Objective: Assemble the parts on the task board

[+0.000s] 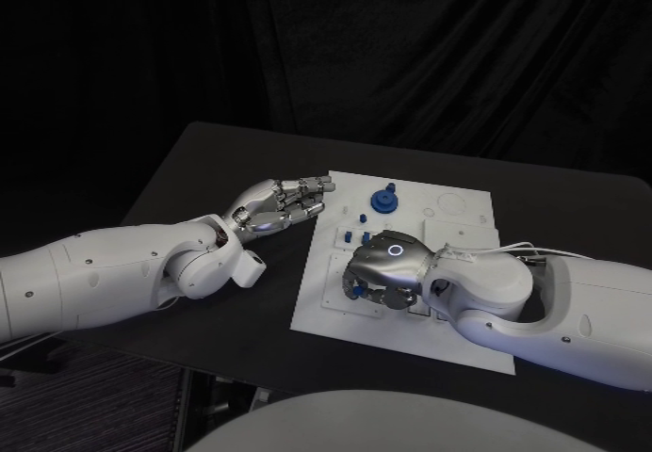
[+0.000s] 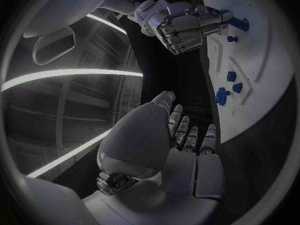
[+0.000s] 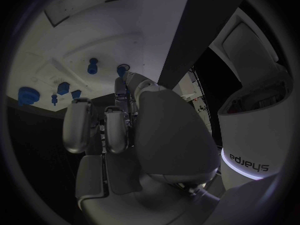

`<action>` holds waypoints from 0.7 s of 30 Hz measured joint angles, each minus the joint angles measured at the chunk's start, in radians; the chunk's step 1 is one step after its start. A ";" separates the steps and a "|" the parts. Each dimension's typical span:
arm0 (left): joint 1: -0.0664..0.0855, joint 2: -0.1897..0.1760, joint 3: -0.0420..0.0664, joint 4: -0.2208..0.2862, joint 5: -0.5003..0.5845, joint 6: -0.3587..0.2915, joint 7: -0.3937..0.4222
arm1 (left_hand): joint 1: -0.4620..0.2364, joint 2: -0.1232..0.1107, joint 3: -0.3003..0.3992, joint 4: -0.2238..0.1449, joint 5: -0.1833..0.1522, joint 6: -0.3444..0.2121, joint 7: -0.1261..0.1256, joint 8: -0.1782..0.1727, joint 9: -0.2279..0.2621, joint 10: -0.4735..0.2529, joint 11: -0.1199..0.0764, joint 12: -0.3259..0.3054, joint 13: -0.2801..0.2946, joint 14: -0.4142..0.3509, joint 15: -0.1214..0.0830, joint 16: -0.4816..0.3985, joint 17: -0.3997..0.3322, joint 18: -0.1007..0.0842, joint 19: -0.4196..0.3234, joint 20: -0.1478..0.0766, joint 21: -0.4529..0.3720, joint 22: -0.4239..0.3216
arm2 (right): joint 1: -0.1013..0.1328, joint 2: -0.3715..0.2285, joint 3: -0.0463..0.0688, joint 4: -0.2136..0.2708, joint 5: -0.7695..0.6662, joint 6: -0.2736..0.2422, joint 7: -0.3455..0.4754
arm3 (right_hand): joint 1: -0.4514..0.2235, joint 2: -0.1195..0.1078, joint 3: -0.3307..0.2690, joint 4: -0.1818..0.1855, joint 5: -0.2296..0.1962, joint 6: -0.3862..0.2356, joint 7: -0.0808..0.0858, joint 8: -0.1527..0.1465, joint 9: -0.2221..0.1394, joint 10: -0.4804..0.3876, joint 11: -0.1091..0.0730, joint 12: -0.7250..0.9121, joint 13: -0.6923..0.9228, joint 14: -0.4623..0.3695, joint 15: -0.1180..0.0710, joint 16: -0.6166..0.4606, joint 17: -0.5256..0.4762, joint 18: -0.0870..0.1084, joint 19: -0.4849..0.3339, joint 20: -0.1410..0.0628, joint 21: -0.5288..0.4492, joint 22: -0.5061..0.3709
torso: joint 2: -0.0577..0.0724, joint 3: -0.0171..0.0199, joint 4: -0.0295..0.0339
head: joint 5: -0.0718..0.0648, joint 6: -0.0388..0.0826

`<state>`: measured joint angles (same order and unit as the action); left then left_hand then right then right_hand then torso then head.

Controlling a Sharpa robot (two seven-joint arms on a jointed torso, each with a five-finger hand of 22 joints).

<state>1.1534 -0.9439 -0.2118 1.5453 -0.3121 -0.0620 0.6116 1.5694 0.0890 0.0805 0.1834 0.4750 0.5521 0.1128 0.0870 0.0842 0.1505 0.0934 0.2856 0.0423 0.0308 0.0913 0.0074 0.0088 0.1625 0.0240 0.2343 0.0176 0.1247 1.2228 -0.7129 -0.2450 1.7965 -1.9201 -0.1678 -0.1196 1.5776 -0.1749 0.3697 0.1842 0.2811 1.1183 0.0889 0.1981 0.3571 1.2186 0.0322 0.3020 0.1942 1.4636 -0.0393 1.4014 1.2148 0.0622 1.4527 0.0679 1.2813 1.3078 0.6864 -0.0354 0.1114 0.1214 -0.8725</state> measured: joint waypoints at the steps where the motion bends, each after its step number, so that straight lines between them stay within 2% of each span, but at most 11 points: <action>1: 0.000 0.000 0.000 0.000 0.000 0.000 -0.001 | 0.000 0.000 0.000 0.000 0.000 0.000 0.000 0.000 0.000 0.000 0.000 0.000 0.000 0.000 0.000 0.000 0.000 0.000 0.000 0.000 0.000 0.000 | 0.000 0.000 0.000 0.000 0.000 0.000 0.000 | 0.000 0.000 0.000 0.000 0.000 0.000 0.000 0.000 0.000 0.000 0.000 0.000 0.000 0.000 0.000 0.000 0.000 0.000 0.000 0.000 0.000 0.000 | 0.000 0.0000 -0.0003 | 0.000 0.000; 21: -0.001 0.001 0.000 -0.003 0.000 0.002 -0.015 | 0.000 0.000 0.000 0.000 0.000 0.000 0.000 0.000 0.000 -0.004 0.004 0.000 0.000 0.000 0.000 0.000 0.000 0.000 0.004 0.004 0.000 0.000 | -0.002 -0.009 -0.001 0.012 0.018 0.018 -0.002 | -0.002 0.002 -0.001 -0.001 -0.009 0.000 0.000 -0.008 0.002 0.000 0.001 0.000 0.001 0.000 0.000 -0.004 -0.006 0.000 -0.007 0.000 -0.009 0.000 | -0.001 0.0001 -0.0007 | 0.006 0.000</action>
<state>1.1519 -0.9427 -0.2118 1.5422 -0.3121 -0.0599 0.5969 1.5694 0.0890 0.0805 0.1834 0.4750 0.5521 0.1128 0.0869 0.0842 0.1467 0.0970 0.2855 0.0422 0.0308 0.0912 0.0074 0.0086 0.1625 0.0277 0.2380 0.0176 0.1246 1.2208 -0.7224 -0.2465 1.8082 -1.9025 -0.1497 -0.1216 1.5753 -0.1729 0.3683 0.1829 0.2724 1.1182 0.0889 0.1898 0.3586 1.2191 0.0332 0.3018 0.1950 1.4636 -0.0393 1.3976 1.2090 0.0623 1.4455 0.0680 1.2720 1.3077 0.6852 -0.0353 0.1107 0.1269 -0.8725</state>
